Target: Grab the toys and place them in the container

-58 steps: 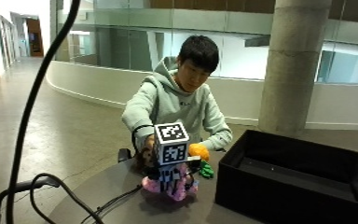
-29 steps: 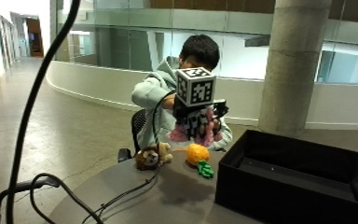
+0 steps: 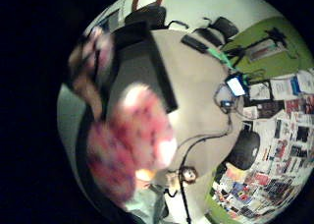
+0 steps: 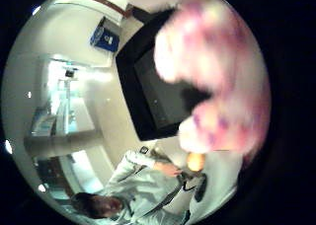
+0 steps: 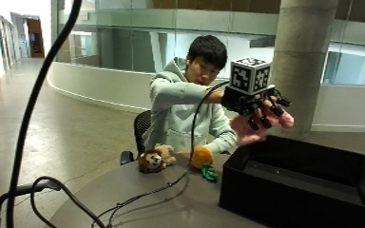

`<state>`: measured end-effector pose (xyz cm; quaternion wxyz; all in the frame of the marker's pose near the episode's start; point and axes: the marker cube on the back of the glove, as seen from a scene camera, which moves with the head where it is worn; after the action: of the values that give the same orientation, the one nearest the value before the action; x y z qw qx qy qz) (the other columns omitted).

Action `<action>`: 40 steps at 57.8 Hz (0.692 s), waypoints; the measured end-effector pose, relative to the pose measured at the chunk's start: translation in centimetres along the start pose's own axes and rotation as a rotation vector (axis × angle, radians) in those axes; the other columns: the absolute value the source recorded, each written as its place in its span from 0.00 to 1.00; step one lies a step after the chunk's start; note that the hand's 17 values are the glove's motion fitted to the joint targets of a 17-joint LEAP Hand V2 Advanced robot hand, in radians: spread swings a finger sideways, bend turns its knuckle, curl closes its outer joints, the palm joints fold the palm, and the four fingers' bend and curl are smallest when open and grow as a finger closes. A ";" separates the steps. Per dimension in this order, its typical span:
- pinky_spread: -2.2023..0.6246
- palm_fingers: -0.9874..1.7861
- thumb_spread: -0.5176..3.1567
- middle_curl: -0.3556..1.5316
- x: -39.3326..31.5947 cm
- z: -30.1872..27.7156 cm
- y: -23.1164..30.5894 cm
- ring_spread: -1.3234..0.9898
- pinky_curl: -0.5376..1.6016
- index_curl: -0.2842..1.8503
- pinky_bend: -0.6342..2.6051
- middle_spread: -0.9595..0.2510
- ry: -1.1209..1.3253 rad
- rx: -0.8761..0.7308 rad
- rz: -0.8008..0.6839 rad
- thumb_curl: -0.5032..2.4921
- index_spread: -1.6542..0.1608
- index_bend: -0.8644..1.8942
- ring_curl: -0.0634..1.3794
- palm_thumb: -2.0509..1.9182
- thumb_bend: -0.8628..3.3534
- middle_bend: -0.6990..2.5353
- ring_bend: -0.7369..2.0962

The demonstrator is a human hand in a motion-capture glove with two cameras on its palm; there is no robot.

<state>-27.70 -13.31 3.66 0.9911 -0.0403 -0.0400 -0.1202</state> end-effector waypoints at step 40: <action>0.79 0.22 0.49 0.38 10.2 -0.4 13.8 0.58 0.41 0.21 0.50 0.81 0.117 -0.143 -0.098 0.34 0.79 0.33 0.23 0.56 0.20 0.24 0.35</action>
<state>-14.43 -2.37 3.21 0.9793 -0.1018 0.0248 -0.1733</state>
